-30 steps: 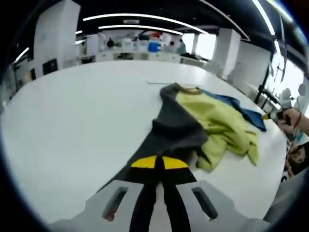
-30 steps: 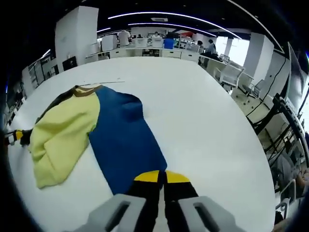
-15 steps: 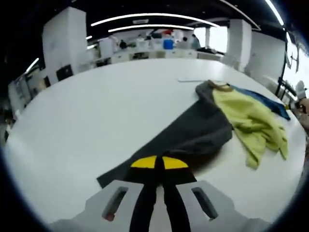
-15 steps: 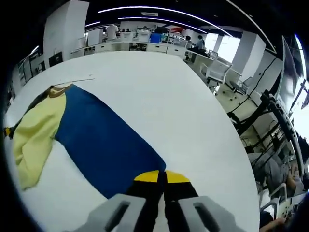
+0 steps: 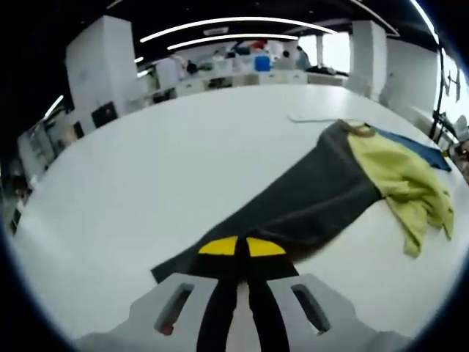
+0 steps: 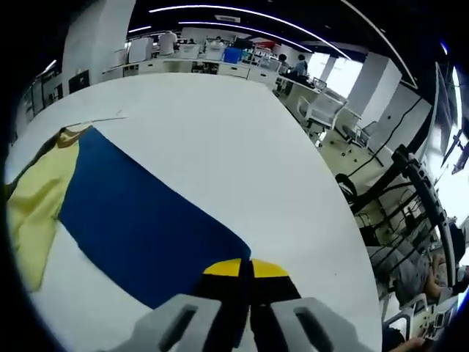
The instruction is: Fold the garment on the visible template until the final outline fits inside the template.
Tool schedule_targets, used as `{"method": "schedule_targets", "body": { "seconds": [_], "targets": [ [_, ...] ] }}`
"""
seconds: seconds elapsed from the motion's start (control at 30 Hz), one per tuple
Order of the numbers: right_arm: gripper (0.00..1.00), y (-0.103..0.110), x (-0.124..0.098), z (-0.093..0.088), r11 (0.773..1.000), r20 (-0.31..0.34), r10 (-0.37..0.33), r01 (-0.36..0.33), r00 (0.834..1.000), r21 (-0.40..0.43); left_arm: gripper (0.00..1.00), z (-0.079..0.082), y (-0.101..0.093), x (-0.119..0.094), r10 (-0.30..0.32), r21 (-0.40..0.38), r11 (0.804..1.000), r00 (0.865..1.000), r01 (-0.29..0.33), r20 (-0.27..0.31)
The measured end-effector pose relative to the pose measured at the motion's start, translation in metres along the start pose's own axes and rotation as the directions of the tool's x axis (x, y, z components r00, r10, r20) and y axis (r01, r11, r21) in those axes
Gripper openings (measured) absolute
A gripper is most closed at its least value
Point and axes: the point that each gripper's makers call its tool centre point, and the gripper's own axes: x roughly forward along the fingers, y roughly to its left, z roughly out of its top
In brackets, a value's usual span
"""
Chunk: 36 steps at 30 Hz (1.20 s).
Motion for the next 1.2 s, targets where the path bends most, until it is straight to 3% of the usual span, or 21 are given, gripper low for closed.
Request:
{"method": "schedule_targets", "body": {
  "seconds": [0.23, 0.4, 0.47, 0.53, 0.57, 0.67, 0.9, 1.03, 1.2],
  "targets": [
    [0.00, -0.008, 0.007, 0.004, 0.999, -0.010, -0.010, 0.009, 1.000, -0.051, 0.00, 0.001, 0.001, 0.002, -0.003, 0.019, 1.000, 1.000, 0.003, -0.003],
    [0.00, -0.010, 0.008, 0.003, 1.000, -0.011, -0.002, 0.002, 1.000, -0.010, 0.01, 0.001, 0.002, 0.002, -0.002, 0.004, 1.000, 1.000, 0.002, -0.005],
    [0.02, -0.016, 0.007, 0.003, 0.999, -0.009, -0.033, 0.033, 0.999, -0.013, 0.09, -0.002, 0.008, 0.000, 0.038, 0.027, 0.999, 0.999, -0.037, -0.021],
    [0.06, -0.016, 0.004, 0.006, 1.000, 0.014, -0.022, 0.022, 1.000, 0.020, 0.24, -0.002, 0.011, -0.003, 0.062, 0.052, 0.997, 0.998, -0.060, -0.031],
    [0.10, -0.015, 0.002, 0.008, 0.998, 0.024, -0.015, 0.014, 1.000, 0.059, 0.27, -0.001, 0.009, -0.006, 0.059, 0.054, 0.997, 0.998, -0.057, -0.024],
    [0.26, -0.012, -0.004, 0.013, 0.998, 0.047, 0.002, -0.005, 0.999, 0.064, 0.34, 0.000, 0.008, -0.012, 0.052, 0.042, 0.998, 0.998, -0.051, -0.020],
    [0.54, 0.016, -0.023, 0.021, 0.991, 0.090, 0.109, -0.115, 0.990, 0.063, 0.51, 0.005, -0.015, -0.025, -0.025, 0.021, 0.999, 1.000, 0.025, 0.000],
    [0.62, 0.039, -0.039, 0.018, 0.980, 0.092, 0.185, -0.190, 0.978, 0.057, 0.60, 0.012, -0.040, -0.034, -0.098, 0.042, 0.994, 0.995, 0.097, 0.029],
    [0.67, 0.070, -0.060, 0.013, 0.958, 0.089, 0.281, -0.285, 0.956, 0.028, 0.65, 0.018, -0.072, -0.044, -0.195, 0.146, 0.972, 0.980, 0.186, 0.046]
  ]
}}
